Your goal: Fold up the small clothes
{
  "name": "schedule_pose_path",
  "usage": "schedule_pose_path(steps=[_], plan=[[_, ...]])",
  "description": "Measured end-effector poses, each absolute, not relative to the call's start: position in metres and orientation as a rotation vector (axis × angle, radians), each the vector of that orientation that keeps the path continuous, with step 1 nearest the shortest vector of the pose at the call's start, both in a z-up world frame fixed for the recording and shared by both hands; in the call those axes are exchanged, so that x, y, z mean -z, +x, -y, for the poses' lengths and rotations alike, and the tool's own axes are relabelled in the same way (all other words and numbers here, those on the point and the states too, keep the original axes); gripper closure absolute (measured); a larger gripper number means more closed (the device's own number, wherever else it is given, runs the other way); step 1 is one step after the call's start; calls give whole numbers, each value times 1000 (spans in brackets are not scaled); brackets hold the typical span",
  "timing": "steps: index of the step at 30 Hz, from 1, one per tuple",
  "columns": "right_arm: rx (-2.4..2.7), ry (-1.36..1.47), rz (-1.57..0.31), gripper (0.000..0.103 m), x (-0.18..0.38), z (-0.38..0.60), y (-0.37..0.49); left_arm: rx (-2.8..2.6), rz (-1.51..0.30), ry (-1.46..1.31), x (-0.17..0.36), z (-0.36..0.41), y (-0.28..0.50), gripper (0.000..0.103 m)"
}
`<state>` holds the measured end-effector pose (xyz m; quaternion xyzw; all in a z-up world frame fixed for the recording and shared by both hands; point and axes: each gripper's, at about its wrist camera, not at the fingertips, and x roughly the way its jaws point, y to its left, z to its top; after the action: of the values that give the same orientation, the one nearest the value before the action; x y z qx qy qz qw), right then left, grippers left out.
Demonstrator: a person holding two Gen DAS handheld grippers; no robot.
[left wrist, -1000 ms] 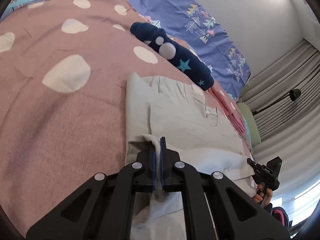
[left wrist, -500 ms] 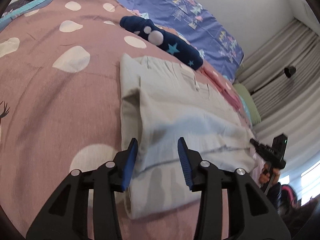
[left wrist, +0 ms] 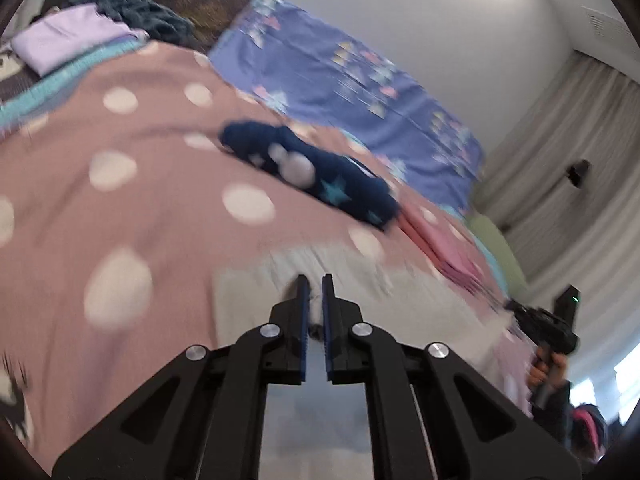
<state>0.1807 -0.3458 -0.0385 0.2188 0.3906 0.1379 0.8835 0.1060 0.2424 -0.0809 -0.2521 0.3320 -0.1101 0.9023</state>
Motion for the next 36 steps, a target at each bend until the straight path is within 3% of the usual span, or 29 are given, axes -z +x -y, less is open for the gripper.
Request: schedule_pose_path(steps=[1,2,3,5,11,17,19,22,27,30,36], plan=[[-242,456,-846,68,43,347,192,190,-689,-520,86,-246,117,88],[-203,456,-875,63,49,348,199,121,-706,-517,95,-251,129,74],[-179,461,-898,63,54,349,202,99,-721,-519,100,-253,134,68],[-223,455,-910,63,65,348,200,102,-752,-525,112,-256,137,64],[-280,348,-881,63,71,340,194,129,-784,-434,122,-253,136,62],[-325,186,-818,63,48,333,177,124,-796,-373,127,-251,137,53],[-352,25,-841,58,47,324,161,118,-809,-337,130,-250,137,50],[-439,-238,-899,36,63,297,130,101,-832,-320,137,-249,141,50],[-354,-602,-857,33,96,252,122,92,-851,-316,145,-241,153,50],[-257,-555,-803,33,95,253,155,68,-868,-273,146,-233,159,50],[-310,-148,-817,38,80,295,194,53,-870,-305,143,-242,154,49]])
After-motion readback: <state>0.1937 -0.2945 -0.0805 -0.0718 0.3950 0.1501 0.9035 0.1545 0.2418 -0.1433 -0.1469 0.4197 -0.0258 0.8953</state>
